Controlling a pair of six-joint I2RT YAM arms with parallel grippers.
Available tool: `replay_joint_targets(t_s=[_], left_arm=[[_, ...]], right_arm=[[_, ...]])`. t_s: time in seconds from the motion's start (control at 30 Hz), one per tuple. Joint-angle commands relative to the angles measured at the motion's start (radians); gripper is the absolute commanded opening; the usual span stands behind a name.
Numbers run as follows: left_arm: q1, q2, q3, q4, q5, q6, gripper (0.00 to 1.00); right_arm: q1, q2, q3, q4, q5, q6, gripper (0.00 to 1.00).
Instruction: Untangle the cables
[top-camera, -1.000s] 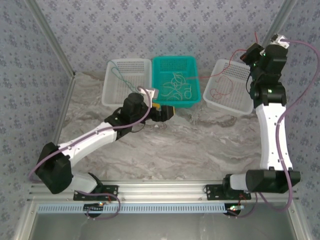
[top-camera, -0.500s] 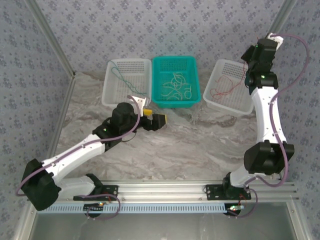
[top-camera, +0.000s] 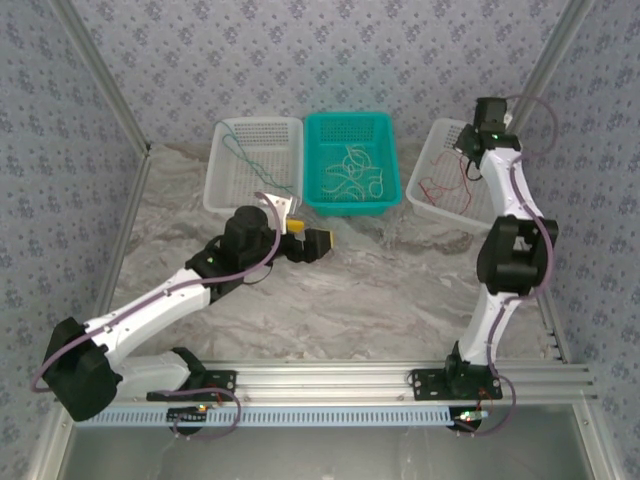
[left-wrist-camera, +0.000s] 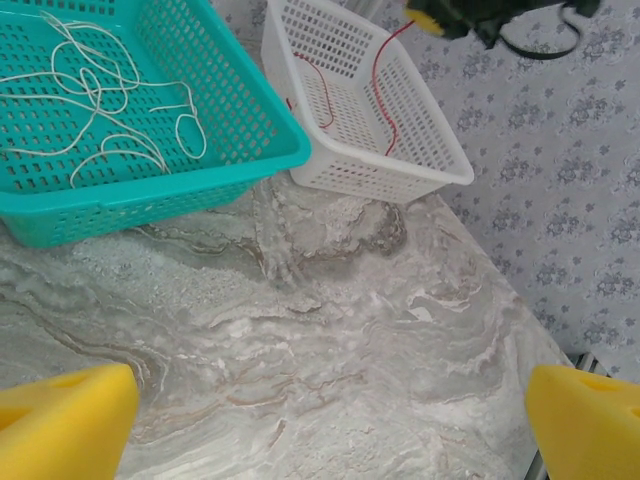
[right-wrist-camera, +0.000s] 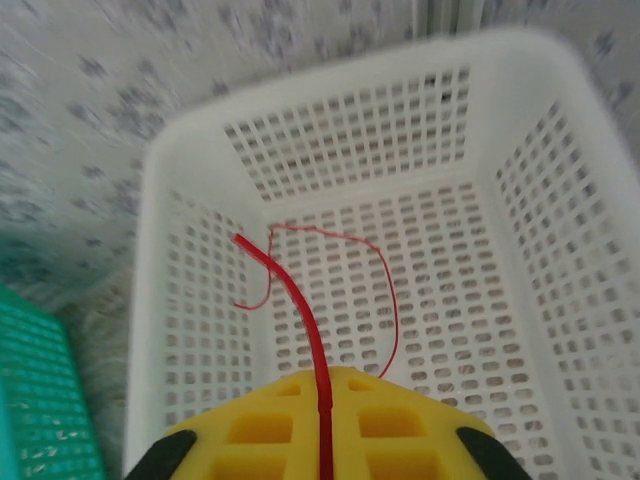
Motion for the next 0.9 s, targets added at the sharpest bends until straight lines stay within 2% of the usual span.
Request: replay_joint_targets(t_s=[0.0,0.03,0.13,0.2,0.33,0.47,0.5,0.53,0.73,0.87], left_arm=[[-0.010,-0.015,-0.010,-0.009,-0.019,0.001,0.99],[-0.009,-0.019,-0.013,-0.014,-0.023,0.001,0.99],[-0.012,-0.038,-0.020,-0.029,-0.045,0.003,1.00],[-0.012,-0.058,-0.027,-0.041,-0.065,0.008,0.99],[-0.011,-0.095,-0.027,-0.087,-0.140,0.032,0.99],[-0.009,-0.155,-0.032,-0.165,-0.319,0.050,0.99],[-0.010,-0.173,-0.035,-0.189,-0.379,0.051,0.99],[-0.009,-0.187,-0.039,-0.206,-0.423,0.052,0.99],[0.013,-0.267,-0.081,-0.274,-0.661,0.090,0.99],[0.060,-0.309,-0.136,-0.274,-0.819,0.116,0.99]], right_arm=[[-0.012,0.076,0.117,-0.120,-0.002,0.017,0.17],[-0.017,0.096,0.133,-0.126,0.000,0.021,0.21],[-0.024,0.137,0.172,-0.156,0.011,0.041,0.42],[-0.026,0.133,0.181,-0.164,0.015,0.051,0.52],[-0.026,0.084,0.165,-0.160,-0.006,0.054,0.58],[-0.016,-0.031,0.060,-0.088,-0.010,0.024,0.64],[-0.008,-0.065,0.029,-0.068,0.006,0.002,0.90],[-0.002,-0.091,0.004,-0.066,0.019,-0.014,0.96],[0.010,-0.322,-0.236,0.071,-0.036,-0.042,0.98],[0.063,-0.549,-0.502,0.205,0.039,-0.078,0.98]])
